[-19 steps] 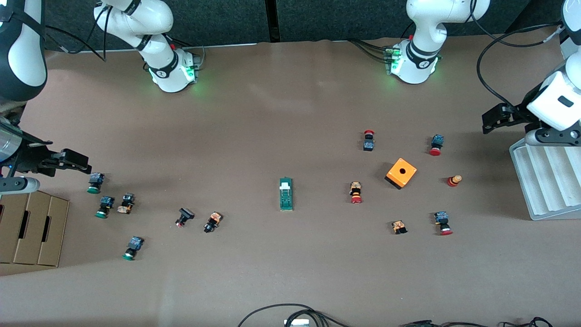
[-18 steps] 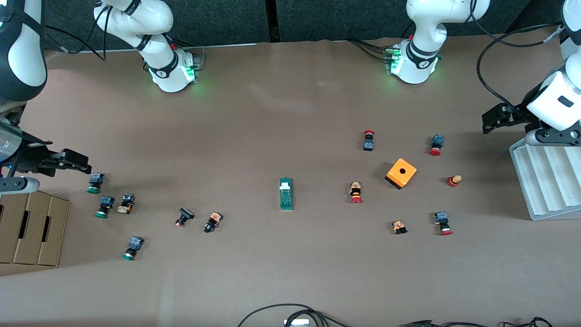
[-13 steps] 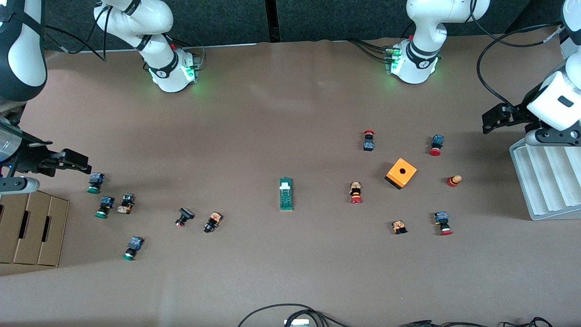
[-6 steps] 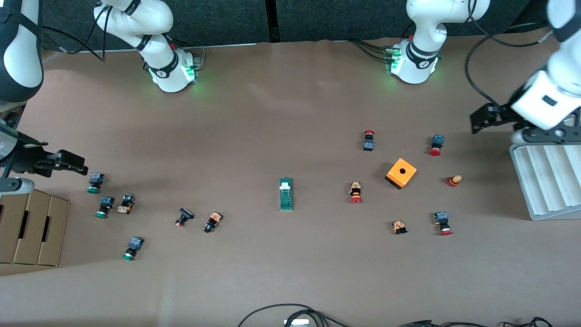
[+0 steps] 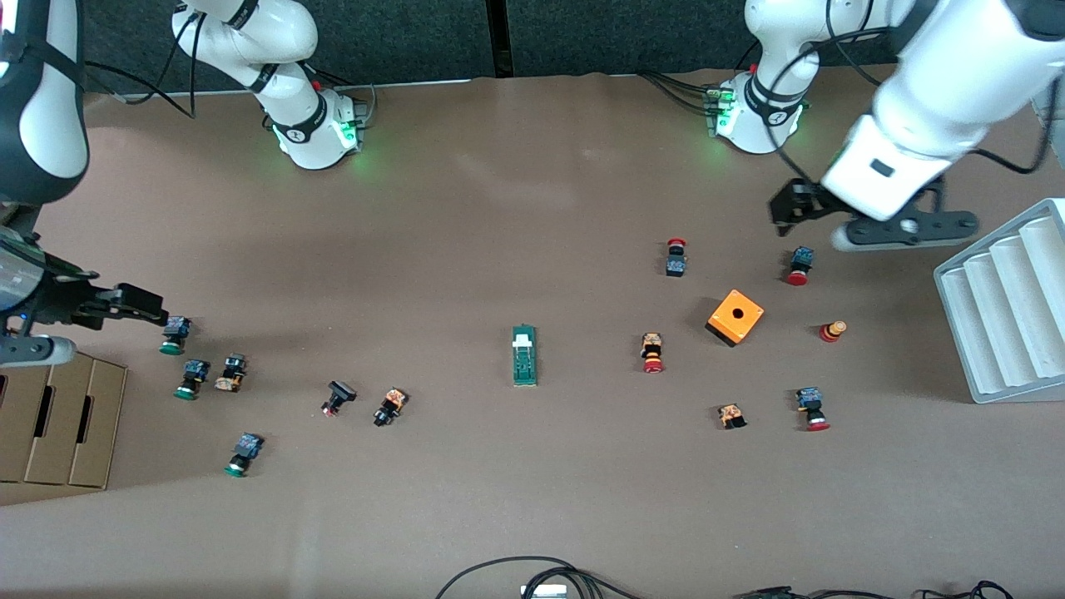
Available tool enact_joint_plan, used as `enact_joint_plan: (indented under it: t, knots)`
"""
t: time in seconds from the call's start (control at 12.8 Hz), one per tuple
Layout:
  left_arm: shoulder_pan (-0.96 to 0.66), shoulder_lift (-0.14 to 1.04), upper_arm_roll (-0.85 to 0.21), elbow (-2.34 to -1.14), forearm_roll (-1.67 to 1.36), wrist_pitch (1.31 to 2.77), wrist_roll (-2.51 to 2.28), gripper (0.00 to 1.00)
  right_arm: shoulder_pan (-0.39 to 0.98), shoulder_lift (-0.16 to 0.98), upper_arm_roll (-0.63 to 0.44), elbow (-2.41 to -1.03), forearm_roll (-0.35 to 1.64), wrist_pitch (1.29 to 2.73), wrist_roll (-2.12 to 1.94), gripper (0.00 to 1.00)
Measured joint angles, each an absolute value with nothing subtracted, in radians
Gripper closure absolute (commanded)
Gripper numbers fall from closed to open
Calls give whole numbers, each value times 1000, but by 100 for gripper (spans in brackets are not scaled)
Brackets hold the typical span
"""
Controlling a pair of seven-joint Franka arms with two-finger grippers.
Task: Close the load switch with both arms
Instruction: 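Move the left gripper toward the green switch while the right gripper follows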
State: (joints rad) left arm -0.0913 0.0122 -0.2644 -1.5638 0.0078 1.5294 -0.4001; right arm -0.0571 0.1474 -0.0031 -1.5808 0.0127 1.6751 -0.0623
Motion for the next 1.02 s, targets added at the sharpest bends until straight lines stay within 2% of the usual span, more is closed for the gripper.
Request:
enact_joint_plan:
  t: [0.47,1.02]
  knots:
    - [-113,85,-447,-1564,19,1667,-743,0,-45,191,2,-1586,13,1732,-64,0]
    - [-289,183,-468,-1566,178,1783,-1070,0,23,354,7,-1585,141,1847,-120,0]
